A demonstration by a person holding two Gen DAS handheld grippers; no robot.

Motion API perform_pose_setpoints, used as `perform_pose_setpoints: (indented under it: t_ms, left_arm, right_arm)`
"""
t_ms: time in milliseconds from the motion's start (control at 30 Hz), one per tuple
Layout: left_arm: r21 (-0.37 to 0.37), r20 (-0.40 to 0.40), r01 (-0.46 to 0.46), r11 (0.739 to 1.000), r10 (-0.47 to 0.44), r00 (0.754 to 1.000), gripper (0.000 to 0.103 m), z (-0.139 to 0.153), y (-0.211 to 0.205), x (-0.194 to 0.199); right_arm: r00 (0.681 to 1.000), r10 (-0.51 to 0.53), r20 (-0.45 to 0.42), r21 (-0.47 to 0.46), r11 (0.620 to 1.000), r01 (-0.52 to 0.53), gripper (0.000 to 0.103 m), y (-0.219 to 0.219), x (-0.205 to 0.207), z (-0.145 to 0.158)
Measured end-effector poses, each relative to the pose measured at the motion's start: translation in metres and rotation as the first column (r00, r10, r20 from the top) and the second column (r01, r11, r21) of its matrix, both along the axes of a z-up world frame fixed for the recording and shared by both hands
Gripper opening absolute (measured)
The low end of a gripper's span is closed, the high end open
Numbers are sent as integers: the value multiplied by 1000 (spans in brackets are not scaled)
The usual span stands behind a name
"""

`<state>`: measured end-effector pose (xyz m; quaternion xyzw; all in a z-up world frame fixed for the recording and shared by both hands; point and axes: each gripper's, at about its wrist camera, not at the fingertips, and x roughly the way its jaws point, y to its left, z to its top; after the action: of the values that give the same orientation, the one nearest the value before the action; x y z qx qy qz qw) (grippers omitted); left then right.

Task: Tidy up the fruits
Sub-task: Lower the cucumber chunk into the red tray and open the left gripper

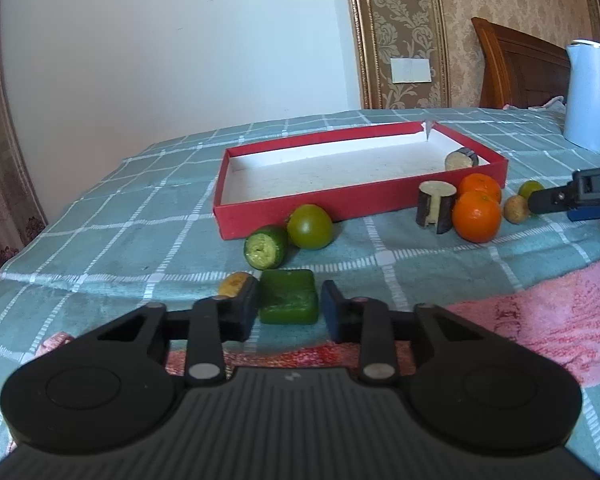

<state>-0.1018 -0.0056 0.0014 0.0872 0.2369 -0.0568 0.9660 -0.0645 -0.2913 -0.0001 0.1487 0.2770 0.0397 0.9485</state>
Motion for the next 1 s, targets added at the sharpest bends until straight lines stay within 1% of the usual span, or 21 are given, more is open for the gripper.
perform_pose_setpoints:
  t_ms: [67,200,333,400,500,567,633,667,733,833,867,900,933,967,1000]
  left_arm:
    - [-18,-4,0,1000,0,1000,27,1,3,1]
    - [-19,1,-3,1000,3,1000,27,3,4,0]
    - [-22,57,-7,1000,8,998,26,17,4,0]
    - [-29,79,-9,1000,11,997,26,28,6,12]
    - [-33,104,-13,999,17,994,26,38,5,40]
    - [-48,90,-17,999,21,996,26,40,4,65]
    - [-36,90,-23,999,26,996,26,38,-1,85]
    - [-33,78,-21,999,24,997,26,36,-2,95]
    - [-55,46,-29,998,32,998,26,31,-2,111]
    - [-60,1,-64,996,64,998,28,22,0,125]
    - [-68,-5,-74,995,73,997,41,20,2,126]
    - [-76,-5,-87,993,87,996,62,19,5,125]
    - [-95,7,-84,992,85,996,64,20,8,122]
    - [-111,15,-80,991,82,997,77,21,11,117]
    - [-111,30,-95,989,99,995,88,23,13,113]
  right_arm:
    - [1000,0,0,1,1000,0,84,1,0,0]
    - [1000,0,1,3,1000,0,84,1,0,0]
    - [1000,0,0,1,1000,0,84,0,0,0]
    - [1000,1,0,1,1000,-1,84,-1,0,0]
    - [1000,2,0,0,1000,-2,84,0,0,0]
    - [1000,2,1,4,1000,-2,84,0,0,0]
    - [1000,1,0,4,1000,-1,84,0,0,0]
    - [1000,2,1,5,1000,-2,84,2,1,-1]
    - [1000,2,2,11,1000,-2,85,1,1,-1]
    - [1000,5,3,17,1000,-5,86,1,1,-1]
    - [1000,5,2,16,1000,-5,86,2,1,-1]
    - [1000,6,3,18,1000,-6,86,-1,0,-1]
    - [1000,6,3,19,1000,-6,86,0,1,-1]
    - [1000,6,4,20,1000,-6,86,0,0,-1]
    - [1000,6,4,21,1000,-6,86,-1,0,-1]
